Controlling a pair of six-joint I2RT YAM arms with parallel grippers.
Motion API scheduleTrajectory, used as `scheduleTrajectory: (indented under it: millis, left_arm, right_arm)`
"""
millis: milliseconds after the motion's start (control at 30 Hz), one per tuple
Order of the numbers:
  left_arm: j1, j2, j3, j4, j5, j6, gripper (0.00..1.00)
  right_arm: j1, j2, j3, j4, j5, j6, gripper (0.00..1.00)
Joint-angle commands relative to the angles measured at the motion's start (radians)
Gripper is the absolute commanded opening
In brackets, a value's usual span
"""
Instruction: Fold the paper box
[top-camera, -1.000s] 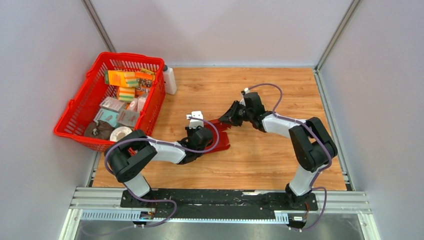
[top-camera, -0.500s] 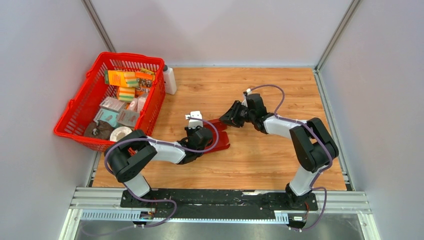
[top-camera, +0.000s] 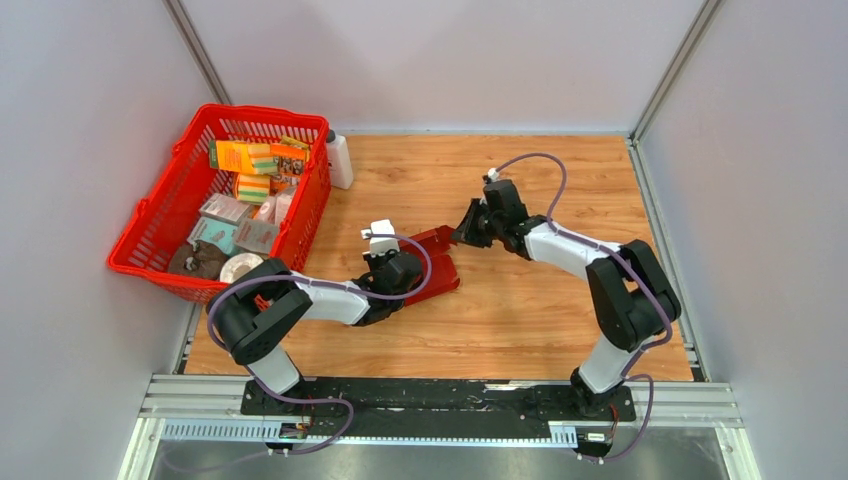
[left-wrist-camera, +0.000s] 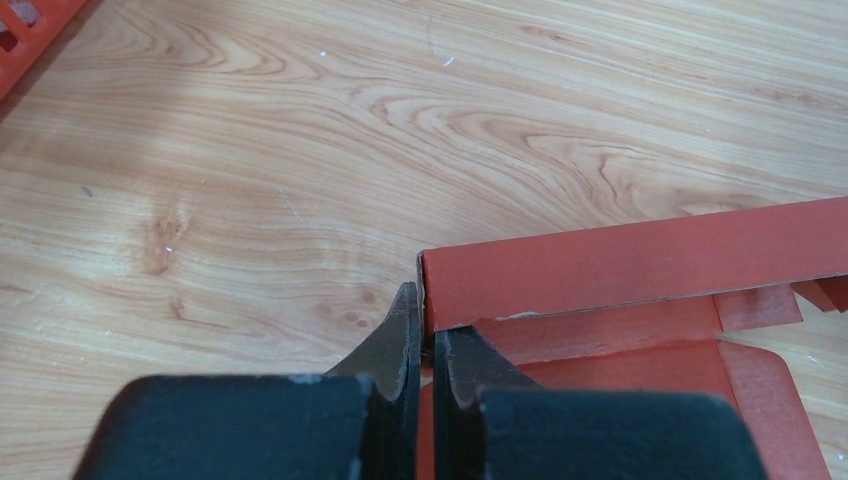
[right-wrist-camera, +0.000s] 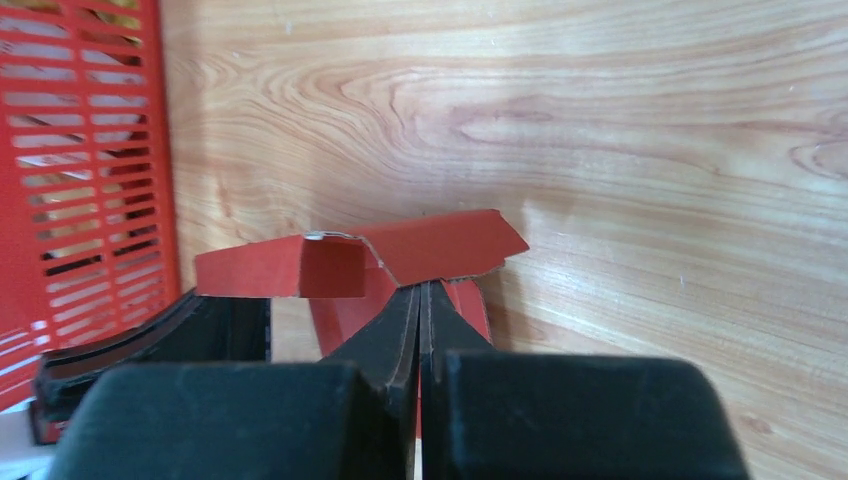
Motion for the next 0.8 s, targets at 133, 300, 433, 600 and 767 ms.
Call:
scheduleTrajectory:
  millis: [133, 300, 433, 600, 767]
  left_arm:
    - [0.009, -0.013, 0.014, -0.098, 0.008, -0.005, 0.00]
    - [0.009, -0.016, 0.010, -0.097, 0.011, -0.002, 0.00]
    - [0.007, -0.016, 0.006, -0.092, 0.014, 0.003, 0.00]
    - [0.009, -0.018, -0.001, -0.084, 0.014, 0.001, 0.00]
    - [0.007, -0.018, -0.001, -0.083, 0.016, -0.001, 0.00]
  right_arm:
    - [0.032, 0.100, 0.098, -0.088, 0.103, -0.049, 0.00]
    - [0.032, 0.133, 0.114, -0.105, 0.131, -0.048, 0.00]
    - [0.032, 0.151, 0.123, -0.108, 0.140, -0.049, 0.00]
    - [0.038, 0.179, 0.134, -0.096, 0.122, -0.039, 0.00]
    - [0.047, 0.177, 0.117, -0.018, 0.062, -0.032, 0.00]
